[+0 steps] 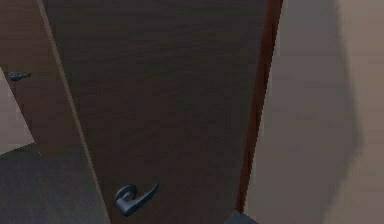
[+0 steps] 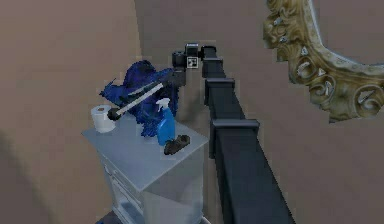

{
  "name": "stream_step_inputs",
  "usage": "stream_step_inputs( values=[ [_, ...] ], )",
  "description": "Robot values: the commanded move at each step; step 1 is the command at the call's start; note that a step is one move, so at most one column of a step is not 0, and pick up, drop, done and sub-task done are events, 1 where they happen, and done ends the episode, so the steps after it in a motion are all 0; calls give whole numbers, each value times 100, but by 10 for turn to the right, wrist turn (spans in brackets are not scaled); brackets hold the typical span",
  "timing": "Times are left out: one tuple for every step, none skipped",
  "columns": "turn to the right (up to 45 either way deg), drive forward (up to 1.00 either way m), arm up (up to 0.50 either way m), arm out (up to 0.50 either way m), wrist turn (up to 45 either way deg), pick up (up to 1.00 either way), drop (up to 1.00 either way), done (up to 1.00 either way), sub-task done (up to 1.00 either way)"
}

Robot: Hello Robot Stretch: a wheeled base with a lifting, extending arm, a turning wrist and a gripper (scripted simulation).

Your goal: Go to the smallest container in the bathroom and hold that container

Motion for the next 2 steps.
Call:
stream_step_inputs(
  values=[
    [0, 0, 0, 0, 450, 0, 0, 0, 0],
    [0, 0, 0, 0, 90, 0, 0, 0, 0]
  ],
)
